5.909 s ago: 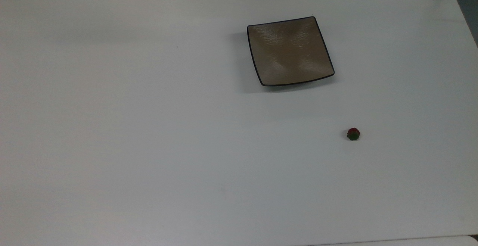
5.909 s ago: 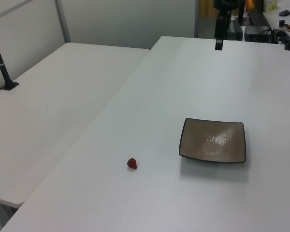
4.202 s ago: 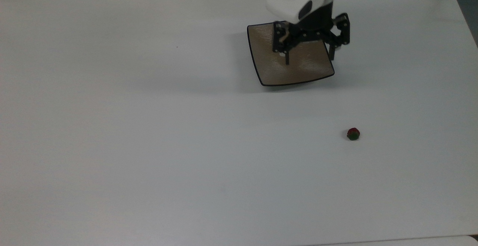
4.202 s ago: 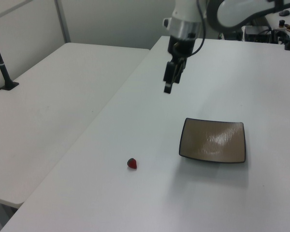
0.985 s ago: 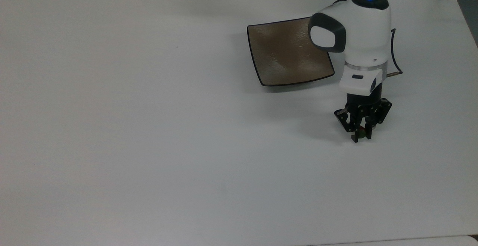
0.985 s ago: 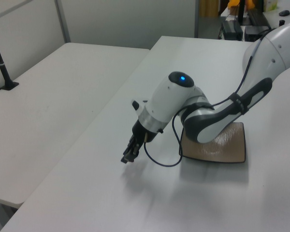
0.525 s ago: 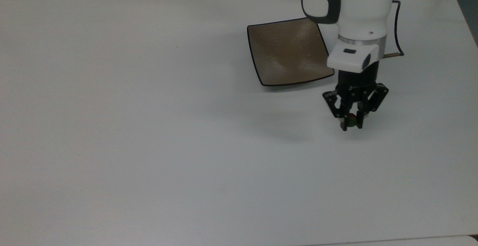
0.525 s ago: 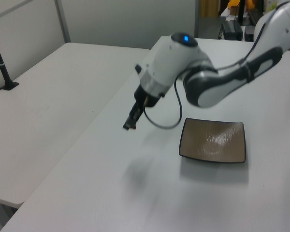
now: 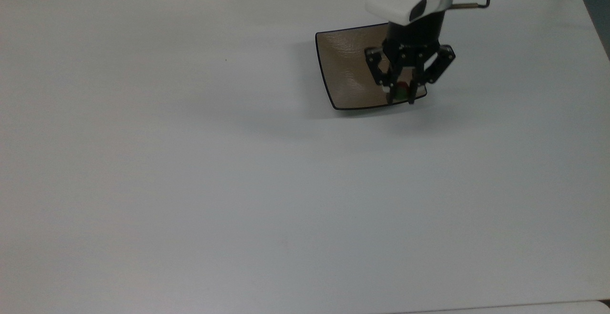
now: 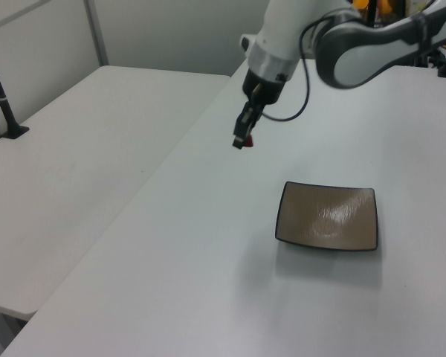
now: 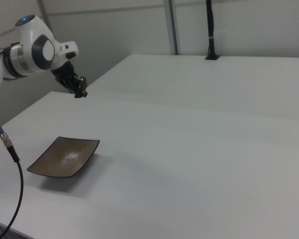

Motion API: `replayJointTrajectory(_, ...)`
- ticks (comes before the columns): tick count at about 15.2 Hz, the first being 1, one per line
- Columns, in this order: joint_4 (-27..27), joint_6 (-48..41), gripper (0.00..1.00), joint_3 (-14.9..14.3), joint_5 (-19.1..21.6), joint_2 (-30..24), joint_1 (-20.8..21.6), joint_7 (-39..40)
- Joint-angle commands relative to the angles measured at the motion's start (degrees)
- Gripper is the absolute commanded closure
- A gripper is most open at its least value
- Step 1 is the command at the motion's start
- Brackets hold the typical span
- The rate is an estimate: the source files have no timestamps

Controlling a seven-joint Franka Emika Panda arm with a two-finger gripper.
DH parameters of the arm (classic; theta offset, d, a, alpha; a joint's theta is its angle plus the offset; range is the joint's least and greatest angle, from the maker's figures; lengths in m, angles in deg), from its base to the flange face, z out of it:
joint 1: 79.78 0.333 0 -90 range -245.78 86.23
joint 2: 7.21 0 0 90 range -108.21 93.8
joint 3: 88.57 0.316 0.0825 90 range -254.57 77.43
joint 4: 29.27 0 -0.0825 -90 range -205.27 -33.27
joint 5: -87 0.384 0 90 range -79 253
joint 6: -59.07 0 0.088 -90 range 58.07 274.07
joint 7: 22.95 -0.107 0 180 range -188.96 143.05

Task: Strawberries on a ceramic plate
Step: 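Lift the strawberry and carry it over the plate, then lower the strawberry onto the plate center and open the gripper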

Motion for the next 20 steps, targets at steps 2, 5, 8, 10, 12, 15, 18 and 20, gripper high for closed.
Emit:
replayJointTrajectory(2,-7.31,-10.71,0.96,-0.20,5.51,-9.26,-2.52,9.17)
replayJointTrajectory(5,-11.79,-15.03,0.96,-0.20,10.08,-13.49,-3.75,15.17)
replayJointTrajectory(8,-14.87,-19.43,0.96,-0.12,12.28,-14.29,-3.84,18.87)
replayJointTrajectory(10,-17.85,-20.14,0.96,0.41,12.90,-14.47,-3.84,20.36)
replayJointTrajectory(12,-20.93,-19.88,0.96,1.72,12.90,-14.29,-3.84,20.81)
replayJointTrajectory(15,-23.40,-18.57,0.95,3.31,12.82,-13.33,-3.93,20.72)
replayJointTrajectory(18,-26.73,-13.14,0.95,3.49,12.64,-11.48,-3.23,20.02)
replayJointTrajectory(20,-29.20,-7.87,0.95,3.49,12.64,-11.57,-3.23,18.80)
